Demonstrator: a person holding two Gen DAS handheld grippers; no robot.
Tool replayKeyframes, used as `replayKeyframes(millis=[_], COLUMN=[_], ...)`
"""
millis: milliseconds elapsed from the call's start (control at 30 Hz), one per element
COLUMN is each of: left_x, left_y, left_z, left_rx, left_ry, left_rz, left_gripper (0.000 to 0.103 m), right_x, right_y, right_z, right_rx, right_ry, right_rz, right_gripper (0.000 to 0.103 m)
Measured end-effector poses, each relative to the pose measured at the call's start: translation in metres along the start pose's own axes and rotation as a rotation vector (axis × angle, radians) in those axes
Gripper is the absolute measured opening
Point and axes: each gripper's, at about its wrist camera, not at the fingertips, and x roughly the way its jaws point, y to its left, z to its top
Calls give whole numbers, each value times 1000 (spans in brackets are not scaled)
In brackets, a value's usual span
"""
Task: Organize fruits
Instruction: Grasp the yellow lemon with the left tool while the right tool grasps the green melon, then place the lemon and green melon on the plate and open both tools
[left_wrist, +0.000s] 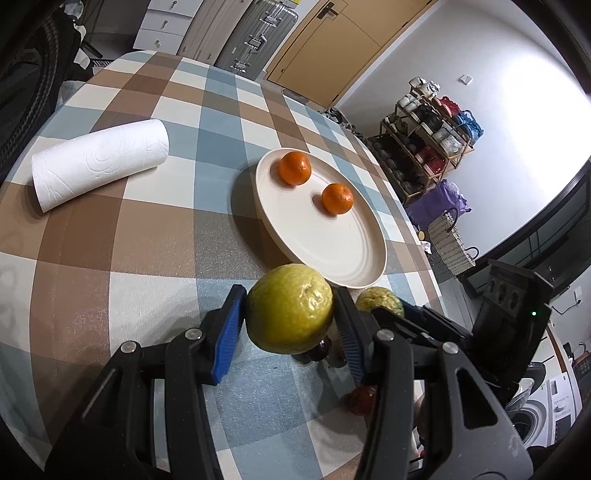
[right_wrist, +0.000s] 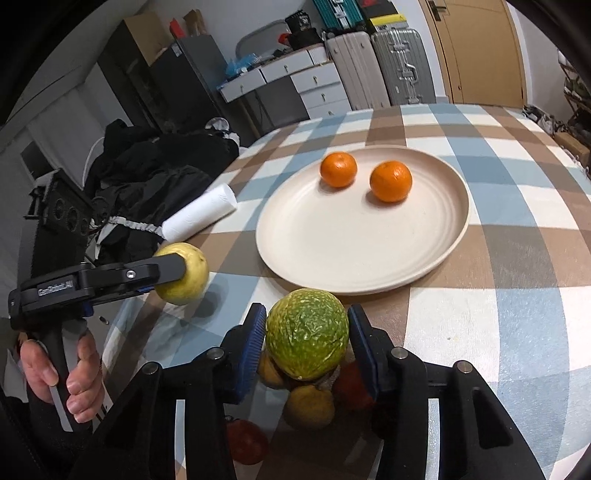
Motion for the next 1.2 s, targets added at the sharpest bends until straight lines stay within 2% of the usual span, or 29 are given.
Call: replayKeyframes(millis=[433, 667, 867, 1200], left_x=[-1, 2, 13, 54], left_y=[-21, -36, -45, -39], left_z=[3, 19, 47, 92], left_rx=[39, 68, 99, 94], left_ry=[-1, -18, -46, -33], left_rz=[25, 33, 59, 97], left_gripper=[46, 46, 46, 46], right_x=[-36, -52, -58, -47], right_y=[-4, -11, -29, -61], right_z=[1, 10, 36, 111], right_rx=[9, 9, 42, 65], right_ry=[-110, -157, -180, -226], right_rz=[-7, -45, -67, -58], right_gripper=[46, 46, 46, 46])
